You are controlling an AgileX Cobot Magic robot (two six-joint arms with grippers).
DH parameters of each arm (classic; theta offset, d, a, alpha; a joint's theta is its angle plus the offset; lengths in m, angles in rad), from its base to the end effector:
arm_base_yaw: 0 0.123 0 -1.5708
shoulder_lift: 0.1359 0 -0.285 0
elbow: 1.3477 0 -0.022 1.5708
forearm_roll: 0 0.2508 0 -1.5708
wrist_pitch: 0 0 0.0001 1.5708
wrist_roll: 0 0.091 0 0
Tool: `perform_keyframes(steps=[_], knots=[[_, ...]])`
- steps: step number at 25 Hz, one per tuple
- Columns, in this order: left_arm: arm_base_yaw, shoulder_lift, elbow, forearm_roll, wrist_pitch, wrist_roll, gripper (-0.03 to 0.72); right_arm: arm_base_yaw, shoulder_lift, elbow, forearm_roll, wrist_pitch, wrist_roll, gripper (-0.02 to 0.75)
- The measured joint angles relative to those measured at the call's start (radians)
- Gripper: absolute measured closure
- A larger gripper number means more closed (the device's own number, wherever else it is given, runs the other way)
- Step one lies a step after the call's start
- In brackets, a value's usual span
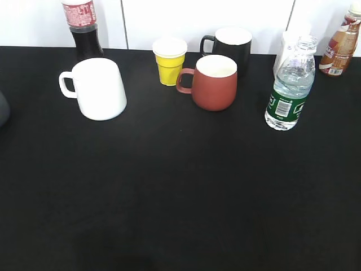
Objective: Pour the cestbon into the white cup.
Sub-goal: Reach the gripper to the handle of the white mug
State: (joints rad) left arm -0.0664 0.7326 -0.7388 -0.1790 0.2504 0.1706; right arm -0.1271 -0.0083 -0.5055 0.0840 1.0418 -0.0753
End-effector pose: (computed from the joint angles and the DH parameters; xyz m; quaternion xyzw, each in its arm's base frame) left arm 0.1528 -0.0142 0.3719 0.0384 0.7581 -0.0393 0.6498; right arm -0.0053 0.0073 0.2805 0.0203 0.8436 -0.0123 0.5364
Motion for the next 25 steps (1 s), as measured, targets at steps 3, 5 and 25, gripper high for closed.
perform_keyframes(steps=[3, 5, 25], knots=[[-0.119, 0.246, 0.081, -0.051, -0.300, 0.000, 0.098, 0.000, 0.000, 0.000, 0.000, 0.000, 0.000, 0.246], [-0.209, 0.362, 0.174, -0.071, -0.495, 0.000, 0.098, 0.000, 0.000, 0.000, 0.000, 0.000, 0.000, 0.246], [-0.246, 1.049, 0.153, -0.086, -1.082, 0.000, 0.179, 0.000, 0.000, 0.000, 0.000, 0.000, 0.000, 0.246]])
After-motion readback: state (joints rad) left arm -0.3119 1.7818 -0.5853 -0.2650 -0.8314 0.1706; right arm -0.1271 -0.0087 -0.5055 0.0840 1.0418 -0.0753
